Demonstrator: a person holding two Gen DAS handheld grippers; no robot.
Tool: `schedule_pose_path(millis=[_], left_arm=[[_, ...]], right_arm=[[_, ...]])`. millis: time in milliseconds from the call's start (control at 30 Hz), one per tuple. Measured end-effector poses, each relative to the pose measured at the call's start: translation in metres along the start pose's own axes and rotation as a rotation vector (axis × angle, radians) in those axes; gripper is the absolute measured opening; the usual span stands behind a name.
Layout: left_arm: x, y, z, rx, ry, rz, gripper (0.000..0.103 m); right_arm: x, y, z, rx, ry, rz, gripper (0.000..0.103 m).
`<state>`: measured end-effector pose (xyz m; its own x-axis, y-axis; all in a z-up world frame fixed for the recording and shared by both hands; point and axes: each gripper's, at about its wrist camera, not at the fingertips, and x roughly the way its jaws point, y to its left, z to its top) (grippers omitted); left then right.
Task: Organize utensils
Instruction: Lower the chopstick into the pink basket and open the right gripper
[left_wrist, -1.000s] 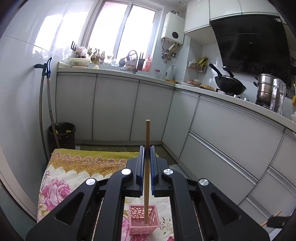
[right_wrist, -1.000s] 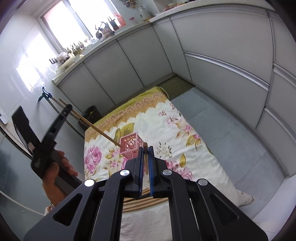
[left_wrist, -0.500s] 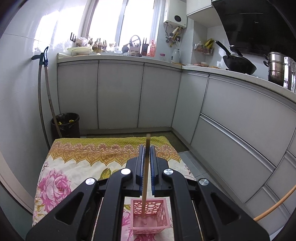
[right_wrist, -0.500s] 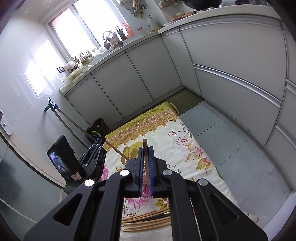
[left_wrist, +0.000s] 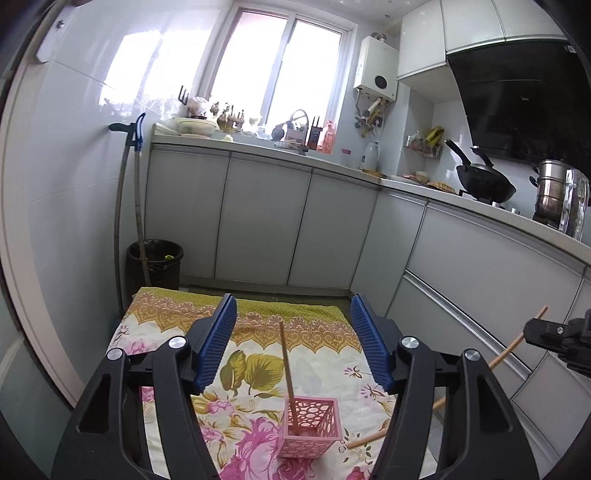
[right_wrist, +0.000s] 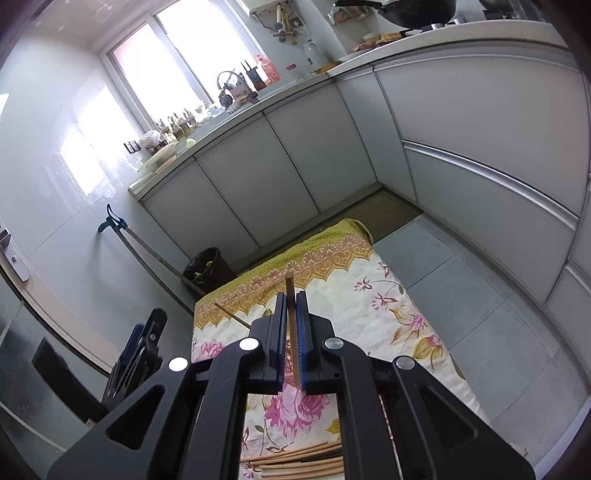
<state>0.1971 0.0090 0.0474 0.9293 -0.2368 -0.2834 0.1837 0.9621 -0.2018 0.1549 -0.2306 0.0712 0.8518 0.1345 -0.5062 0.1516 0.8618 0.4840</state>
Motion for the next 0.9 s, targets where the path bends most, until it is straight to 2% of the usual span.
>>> schedule_pose_path(millis=[33, 133, 233, 367, 633, 800, 867, 900], left_arm=[[-0.008, 0.008, -0.002, -0.024, -0.007, 0.009, 0.070], [-0.030, 0.029, -0.010, -0.066, -0.032, 0.059, 0.070], [-0.046, 0.035, -0.003, -0.030, -0.057, 0.102, 0.070], [-0.067, 0.050, -0.003, -0.053, -0.107, 0.152, 0.070], [-0.054, 0.069, -0.009, -0.077, -0.052, 0.176, 0.070], [-0.055, 0.074, -0.011, -0.077, -0.047, 0.182, 0.070], [-0.056, 0.075, -0.011, -0.076, -0.047, 0.183, 0.071], [-0.057, 0.075, -0.010, -0.078, -0.046, 0.184, 0.072]], right_arm=[[0.004, 0.003, 0.001, -0.007, -0.007, 0.000, 0.005], [0.017, 0.012, 0.005, -0.023, -0.024, 0.011, 0.005], [0.033, 0.021, 0.005, -0.049, -0.044, 0.008, 0.005], [0.062, 0.031, -0.001, -0.092, -0.037, -0.022, 0.005], [0.128, 0.039, -0.031, -0.157, 0.020, -0.077, 0.005], [0.155, 0.038, -0.043, -0.141, 0.073, -0.078, 0.007], [0.157, 0.037, -0.043, -0.118, 0.086, -0.062, 0.023], [0.155, 0.036, -0.042, -0.106, 0.079, -0.053, 0.042]])
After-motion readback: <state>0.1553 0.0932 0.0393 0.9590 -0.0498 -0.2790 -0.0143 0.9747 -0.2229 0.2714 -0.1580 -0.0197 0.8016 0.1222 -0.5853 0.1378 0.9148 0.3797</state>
